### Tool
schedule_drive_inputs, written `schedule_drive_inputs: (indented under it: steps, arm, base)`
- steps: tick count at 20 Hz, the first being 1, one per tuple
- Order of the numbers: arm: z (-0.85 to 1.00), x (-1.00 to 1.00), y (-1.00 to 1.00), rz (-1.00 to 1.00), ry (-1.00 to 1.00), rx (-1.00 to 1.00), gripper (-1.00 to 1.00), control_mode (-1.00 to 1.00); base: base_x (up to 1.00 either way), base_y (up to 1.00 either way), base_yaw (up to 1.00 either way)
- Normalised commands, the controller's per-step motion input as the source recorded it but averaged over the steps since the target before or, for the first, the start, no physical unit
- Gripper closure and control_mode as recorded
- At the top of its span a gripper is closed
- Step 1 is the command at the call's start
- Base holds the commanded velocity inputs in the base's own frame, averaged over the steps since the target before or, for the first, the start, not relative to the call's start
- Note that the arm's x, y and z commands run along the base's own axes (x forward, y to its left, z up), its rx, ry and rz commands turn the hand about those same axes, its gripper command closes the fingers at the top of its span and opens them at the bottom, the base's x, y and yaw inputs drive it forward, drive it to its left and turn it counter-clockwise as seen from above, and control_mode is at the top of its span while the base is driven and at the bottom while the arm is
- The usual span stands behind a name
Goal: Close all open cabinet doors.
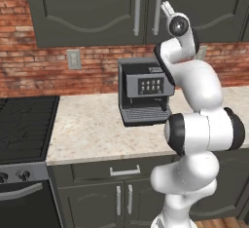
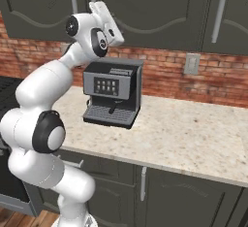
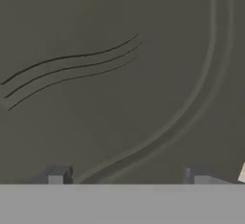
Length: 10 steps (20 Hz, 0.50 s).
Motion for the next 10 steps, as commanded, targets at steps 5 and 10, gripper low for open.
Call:
schedule_drive_inputs:
  steps: [5, 10]
  arm:
    - [0.08, 0.03, -0.48, -0.19, 0.00, 0.05, -1.00, -1.00]
    - [0.22, -0.30, -0.29, -0.02, 0.00, 0.15, -1.00, -1.00]
  base:
    - [0.00, 0.00, 0.00]
    - [0.00, 0.00, 0.00]
